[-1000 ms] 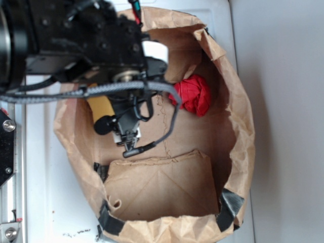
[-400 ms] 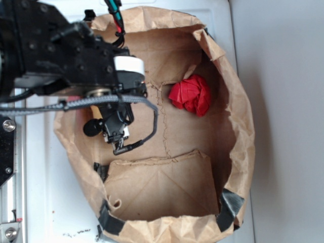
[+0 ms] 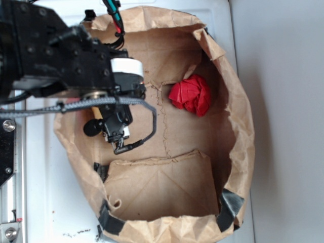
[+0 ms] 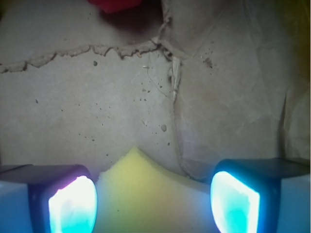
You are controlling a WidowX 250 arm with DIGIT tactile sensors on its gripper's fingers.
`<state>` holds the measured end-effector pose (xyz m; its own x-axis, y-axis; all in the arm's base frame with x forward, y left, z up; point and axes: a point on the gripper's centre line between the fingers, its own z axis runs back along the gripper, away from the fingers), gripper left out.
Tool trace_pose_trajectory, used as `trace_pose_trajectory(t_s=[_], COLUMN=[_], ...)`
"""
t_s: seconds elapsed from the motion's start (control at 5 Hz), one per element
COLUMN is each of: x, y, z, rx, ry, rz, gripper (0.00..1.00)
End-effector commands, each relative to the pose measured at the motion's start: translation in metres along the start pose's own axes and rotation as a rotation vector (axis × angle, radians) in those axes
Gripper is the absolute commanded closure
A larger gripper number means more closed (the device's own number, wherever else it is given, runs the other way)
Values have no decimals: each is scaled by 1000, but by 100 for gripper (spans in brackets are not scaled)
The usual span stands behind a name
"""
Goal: Grab the green sponge.
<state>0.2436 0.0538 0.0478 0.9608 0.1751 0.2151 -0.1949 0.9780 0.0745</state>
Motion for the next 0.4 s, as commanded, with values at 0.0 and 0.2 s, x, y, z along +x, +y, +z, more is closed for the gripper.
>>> trace_pose_trajectory(t_s=[0.0, 0.2], x=[9, 12], y=[-7, -9], z=[-7, -12], rx=[50, 65], ry=[-48, -50], rz=[8, 19], gripper=[0, 0])
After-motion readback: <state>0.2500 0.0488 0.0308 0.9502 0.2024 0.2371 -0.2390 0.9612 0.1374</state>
